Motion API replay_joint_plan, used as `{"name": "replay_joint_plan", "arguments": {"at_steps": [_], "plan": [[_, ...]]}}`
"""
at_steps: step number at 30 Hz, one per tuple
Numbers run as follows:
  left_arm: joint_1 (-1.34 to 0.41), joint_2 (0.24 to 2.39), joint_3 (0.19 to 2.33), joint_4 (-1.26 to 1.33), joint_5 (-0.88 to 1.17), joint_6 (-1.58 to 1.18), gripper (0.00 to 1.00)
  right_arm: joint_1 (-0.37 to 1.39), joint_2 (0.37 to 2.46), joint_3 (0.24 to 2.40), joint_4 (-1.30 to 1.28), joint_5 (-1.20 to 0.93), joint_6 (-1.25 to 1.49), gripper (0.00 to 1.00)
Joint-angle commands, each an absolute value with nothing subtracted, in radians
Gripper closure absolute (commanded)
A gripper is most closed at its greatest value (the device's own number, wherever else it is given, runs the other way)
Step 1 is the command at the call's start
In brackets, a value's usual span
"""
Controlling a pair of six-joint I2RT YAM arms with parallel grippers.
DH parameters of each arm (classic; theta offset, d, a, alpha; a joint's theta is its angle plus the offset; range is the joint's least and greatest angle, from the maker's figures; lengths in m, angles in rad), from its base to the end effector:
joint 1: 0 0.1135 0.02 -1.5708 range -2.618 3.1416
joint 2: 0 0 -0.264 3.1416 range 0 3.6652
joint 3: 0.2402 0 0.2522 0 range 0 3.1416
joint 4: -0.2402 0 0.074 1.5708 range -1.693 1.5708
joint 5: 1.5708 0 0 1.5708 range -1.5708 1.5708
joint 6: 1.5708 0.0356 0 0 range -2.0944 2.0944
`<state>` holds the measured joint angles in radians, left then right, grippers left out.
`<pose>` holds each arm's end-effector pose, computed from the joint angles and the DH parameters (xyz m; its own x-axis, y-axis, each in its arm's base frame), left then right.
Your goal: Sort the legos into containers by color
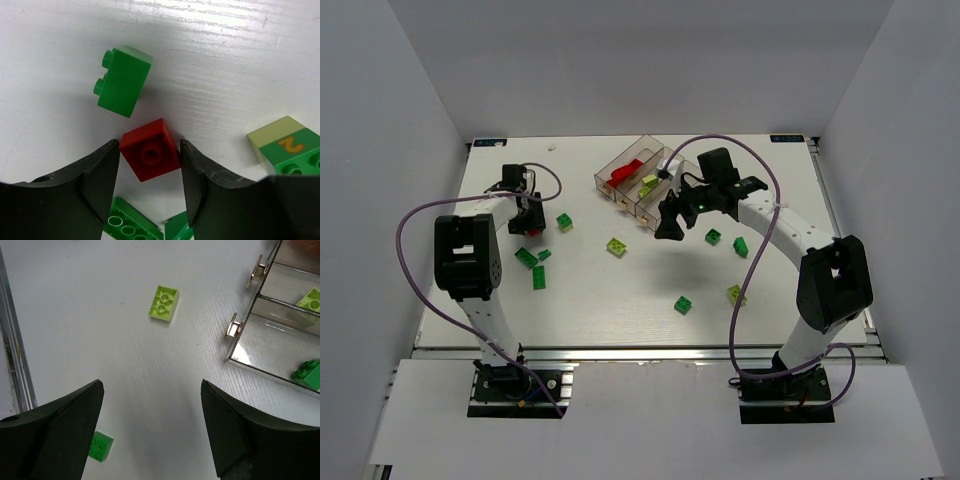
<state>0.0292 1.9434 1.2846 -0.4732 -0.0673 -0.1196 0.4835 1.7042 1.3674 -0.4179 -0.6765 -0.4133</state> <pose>0.3928 0.0139 0.1577 -0.8915 -0.1451 -0.4291 -0.1652 0.9862 0.0097 0.3263 0.1965 0.2811 -0.2477 -0.4838 -0.8394 -0.9454 0.3102 0.1002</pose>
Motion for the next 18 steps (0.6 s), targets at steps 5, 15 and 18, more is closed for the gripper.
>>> {"name": "replay_joint_plan", "arguments": {"at_steps": [5, 15, 18], "plan": [[0.034, 1.93, 1.256, -0.508, -0.041, -0.12, 0.4, 0.477, 1.694, 1.387, -0.403, -0.692, -0.403, 0.17], [0.032, 1.96, 1.287, -0.472, -0.037, -0.248, 0.56, 0.477, 1.686, 1.374, -0.403, -0.686, -0.411, 0.17], [0.032, 1.951, 1.278, -0.466, -0.037, -0.253, 0.6, 0.477, 1.684, 1.371, -0.403, -0.684, -0.411, 0.17]]}}
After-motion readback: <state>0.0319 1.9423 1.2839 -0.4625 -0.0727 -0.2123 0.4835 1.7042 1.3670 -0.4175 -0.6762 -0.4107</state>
